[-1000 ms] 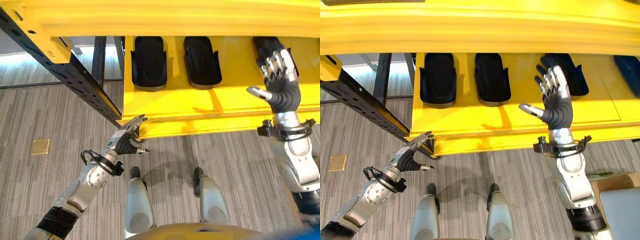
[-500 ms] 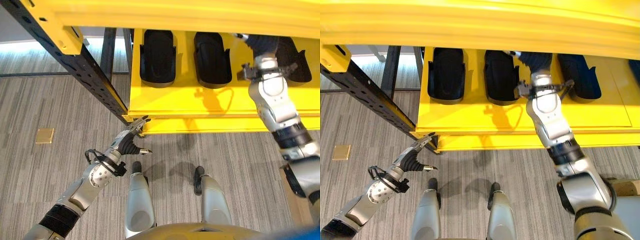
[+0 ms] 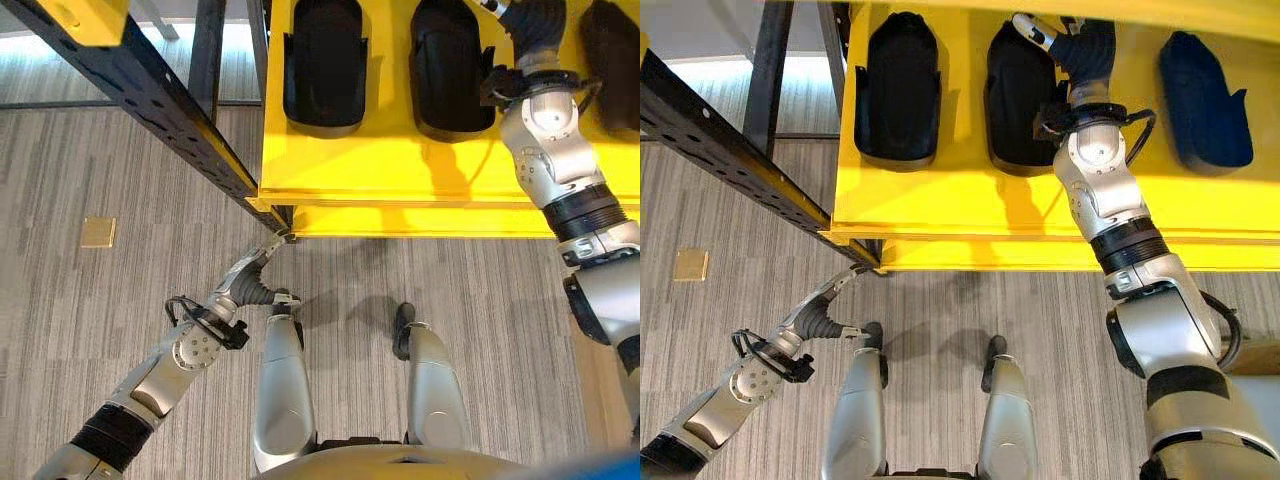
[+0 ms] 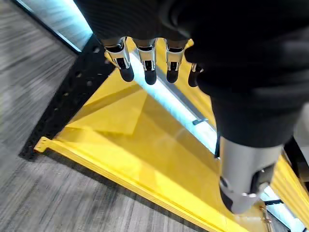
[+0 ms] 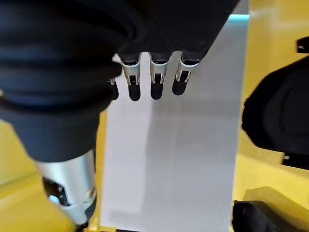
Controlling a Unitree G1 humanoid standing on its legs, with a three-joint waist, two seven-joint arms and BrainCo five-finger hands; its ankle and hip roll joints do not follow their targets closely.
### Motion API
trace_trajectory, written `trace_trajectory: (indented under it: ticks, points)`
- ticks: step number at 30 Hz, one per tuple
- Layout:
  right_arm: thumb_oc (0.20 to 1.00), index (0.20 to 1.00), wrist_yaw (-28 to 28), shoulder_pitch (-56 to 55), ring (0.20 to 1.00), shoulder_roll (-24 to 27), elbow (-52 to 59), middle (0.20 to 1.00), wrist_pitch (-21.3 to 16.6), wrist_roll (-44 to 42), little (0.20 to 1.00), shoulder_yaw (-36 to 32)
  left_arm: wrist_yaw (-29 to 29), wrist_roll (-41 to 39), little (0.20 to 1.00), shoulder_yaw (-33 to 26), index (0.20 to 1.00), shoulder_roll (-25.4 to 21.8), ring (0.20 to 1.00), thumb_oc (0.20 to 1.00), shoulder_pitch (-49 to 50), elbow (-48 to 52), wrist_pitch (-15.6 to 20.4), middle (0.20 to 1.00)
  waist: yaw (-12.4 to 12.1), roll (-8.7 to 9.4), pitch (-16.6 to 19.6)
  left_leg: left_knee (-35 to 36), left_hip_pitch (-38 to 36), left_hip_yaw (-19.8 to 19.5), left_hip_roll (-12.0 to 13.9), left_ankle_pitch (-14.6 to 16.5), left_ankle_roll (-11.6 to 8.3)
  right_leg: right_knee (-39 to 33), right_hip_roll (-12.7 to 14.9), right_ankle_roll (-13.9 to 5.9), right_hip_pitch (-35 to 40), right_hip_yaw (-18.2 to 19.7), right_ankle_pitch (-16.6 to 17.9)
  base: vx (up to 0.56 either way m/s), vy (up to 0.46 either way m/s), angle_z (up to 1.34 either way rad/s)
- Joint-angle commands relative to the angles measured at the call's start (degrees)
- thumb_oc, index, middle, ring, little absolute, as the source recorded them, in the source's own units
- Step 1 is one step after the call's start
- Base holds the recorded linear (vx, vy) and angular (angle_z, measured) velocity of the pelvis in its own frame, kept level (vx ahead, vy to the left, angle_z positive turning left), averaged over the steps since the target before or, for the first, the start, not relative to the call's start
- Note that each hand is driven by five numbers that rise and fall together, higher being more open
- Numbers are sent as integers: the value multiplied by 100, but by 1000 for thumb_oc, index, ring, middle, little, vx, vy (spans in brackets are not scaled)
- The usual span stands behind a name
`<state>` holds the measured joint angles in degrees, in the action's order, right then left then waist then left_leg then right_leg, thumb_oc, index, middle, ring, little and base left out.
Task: Move parts from the plastic box to the shelf.
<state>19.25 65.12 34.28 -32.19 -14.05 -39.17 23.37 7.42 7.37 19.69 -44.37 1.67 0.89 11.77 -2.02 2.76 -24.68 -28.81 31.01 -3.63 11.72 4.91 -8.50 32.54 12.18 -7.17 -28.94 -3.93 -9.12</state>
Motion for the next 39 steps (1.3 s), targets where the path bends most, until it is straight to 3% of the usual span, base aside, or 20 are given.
trace_trajectory:
  ticks: [1, 23, 39]
  points:
    - [1000, 1000, 65, 478, 1000, 76, -288, 1000, -160, -338, 1000, 10, 75, -109, 1000, -66, 1000, -256, 1000, 1000, 145, 365, 156, 1000, 10, 73, 250, 12, 180, 143, 92, -62, 154, -416, 69, -12, 223, 198, 445, -60, -9, 0]
    - [1000, 1000, -299, 1289, 1000, -411, -2023, 1000, 132, -818, 1000, 480, 33, -381, 1000, -63, 1000, -454, 1000, 1000, 206, 253, 128, 1000, -144, -23, 83, -176, 618, 32, 58, -82, 174, -77, 48, 41, -221, 117, 347, -10, -4, 1]
    - [1000, 1000, -265, 1772, 1000, -211, -2922, 1000, 224, -801, 1000, 560, -37, -530, 1000, 18, 1000, -577, 1000, 1000, 196, 255, 151, 1000, -258, -111, -26, -94, 745, -73, 8, -178, 171, -10, 54, 47, -353, 50, 293, 3, -3, 1]
